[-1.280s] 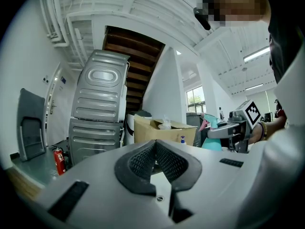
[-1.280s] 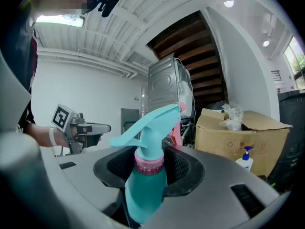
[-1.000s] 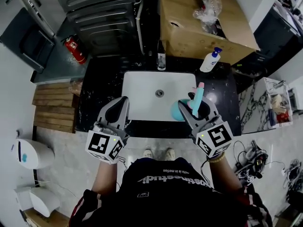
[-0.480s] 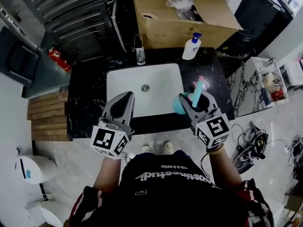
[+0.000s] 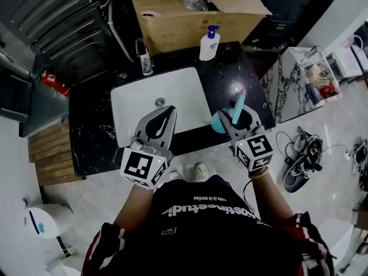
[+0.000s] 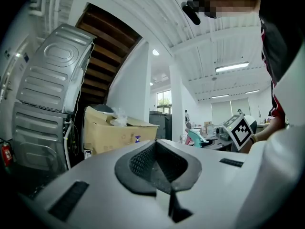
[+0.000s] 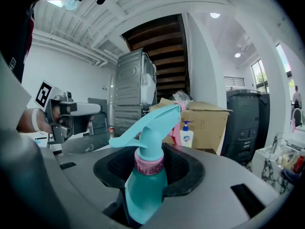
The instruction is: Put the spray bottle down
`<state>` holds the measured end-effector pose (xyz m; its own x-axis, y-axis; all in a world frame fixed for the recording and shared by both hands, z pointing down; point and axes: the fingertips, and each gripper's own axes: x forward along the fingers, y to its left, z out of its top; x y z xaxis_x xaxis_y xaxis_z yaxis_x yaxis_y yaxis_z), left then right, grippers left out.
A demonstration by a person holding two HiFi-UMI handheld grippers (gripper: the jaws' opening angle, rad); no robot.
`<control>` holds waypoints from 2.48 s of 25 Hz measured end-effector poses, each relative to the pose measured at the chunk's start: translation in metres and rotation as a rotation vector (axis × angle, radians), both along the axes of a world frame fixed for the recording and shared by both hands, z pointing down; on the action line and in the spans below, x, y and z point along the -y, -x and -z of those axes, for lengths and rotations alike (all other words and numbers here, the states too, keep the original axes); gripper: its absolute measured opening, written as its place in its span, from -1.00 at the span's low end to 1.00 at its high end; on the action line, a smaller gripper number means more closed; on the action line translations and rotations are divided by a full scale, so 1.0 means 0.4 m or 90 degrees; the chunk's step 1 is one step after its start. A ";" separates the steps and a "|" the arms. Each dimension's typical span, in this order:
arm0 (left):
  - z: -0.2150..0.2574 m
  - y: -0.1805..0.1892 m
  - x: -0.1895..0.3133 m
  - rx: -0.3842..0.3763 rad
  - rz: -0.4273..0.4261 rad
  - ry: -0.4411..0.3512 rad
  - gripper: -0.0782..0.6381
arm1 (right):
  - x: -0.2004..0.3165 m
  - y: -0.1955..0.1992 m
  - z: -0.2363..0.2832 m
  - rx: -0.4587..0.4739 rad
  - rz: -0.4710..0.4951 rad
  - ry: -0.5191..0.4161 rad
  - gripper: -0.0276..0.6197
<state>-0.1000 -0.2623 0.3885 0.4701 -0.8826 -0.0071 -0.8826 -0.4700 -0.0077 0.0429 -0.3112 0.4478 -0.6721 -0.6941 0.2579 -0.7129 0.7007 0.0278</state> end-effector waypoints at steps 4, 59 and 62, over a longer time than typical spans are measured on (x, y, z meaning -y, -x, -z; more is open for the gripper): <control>-0.013 -0.046 -0.009 -0.014 -0.024 0.011 -0.74 | 0.003 -0.050 -0.053 0.009 -0.033 0.022 -0.31; -0.080 -0.127 -0.054 -0.023 -0.071 0.056 -0.74 | -0.125 -0.172 -0.151 0.002 -0.080 0.019 -0.23; -0.078 -0.142 -0.052 -0.026 -0.082 0.055 -0.74 | -0.141 -0.179 -0.134 0.001 -0.087 0.012 -0.29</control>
